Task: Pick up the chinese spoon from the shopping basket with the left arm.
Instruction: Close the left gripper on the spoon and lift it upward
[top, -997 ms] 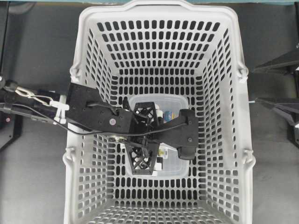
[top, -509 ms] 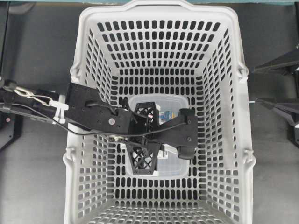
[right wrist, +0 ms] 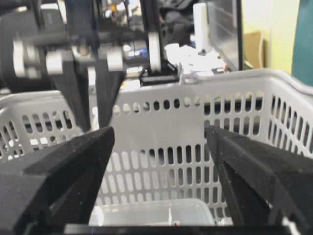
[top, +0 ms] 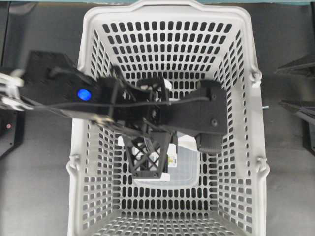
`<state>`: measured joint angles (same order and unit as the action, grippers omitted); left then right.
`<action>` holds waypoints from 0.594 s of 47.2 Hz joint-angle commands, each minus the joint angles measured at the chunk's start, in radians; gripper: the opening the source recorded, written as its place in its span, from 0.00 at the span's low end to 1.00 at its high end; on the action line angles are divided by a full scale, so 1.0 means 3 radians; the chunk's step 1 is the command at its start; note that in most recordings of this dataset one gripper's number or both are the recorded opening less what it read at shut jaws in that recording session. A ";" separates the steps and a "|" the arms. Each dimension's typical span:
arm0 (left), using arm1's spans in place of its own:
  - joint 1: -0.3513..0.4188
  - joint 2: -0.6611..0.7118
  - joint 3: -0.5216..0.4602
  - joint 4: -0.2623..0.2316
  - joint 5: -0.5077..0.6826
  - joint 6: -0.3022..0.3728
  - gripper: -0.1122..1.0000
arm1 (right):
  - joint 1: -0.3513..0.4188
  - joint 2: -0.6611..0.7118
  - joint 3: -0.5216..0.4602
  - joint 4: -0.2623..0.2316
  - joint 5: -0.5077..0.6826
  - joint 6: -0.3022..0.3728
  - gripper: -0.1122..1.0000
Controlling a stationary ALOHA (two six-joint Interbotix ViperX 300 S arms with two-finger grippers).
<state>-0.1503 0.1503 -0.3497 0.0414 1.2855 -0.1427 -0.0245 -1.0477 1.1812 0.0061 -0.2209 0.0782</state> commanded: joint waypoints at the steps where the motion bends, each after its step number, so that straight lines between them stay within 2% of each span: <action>1: -0.0015 -0.0092 -0.0281 0.0005 0.0199 0.0000 0.22 | -0.0010 0.0010 -0.0036 0.0010 -0.0015 0.0000 0.76; 28: -0.0015 -0.0031 -0.0297 0.0010 0.0245 0.0015 0.22 | -0.0010 0.0010 -0.0036 0.0010 0.0005 0.0015 0.76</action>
<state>-0.1503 0.1565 -0.4203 0.0414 1.3606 -0.1411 -0.0245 -1.0508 1.1812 0.0061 -0.2148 0.0813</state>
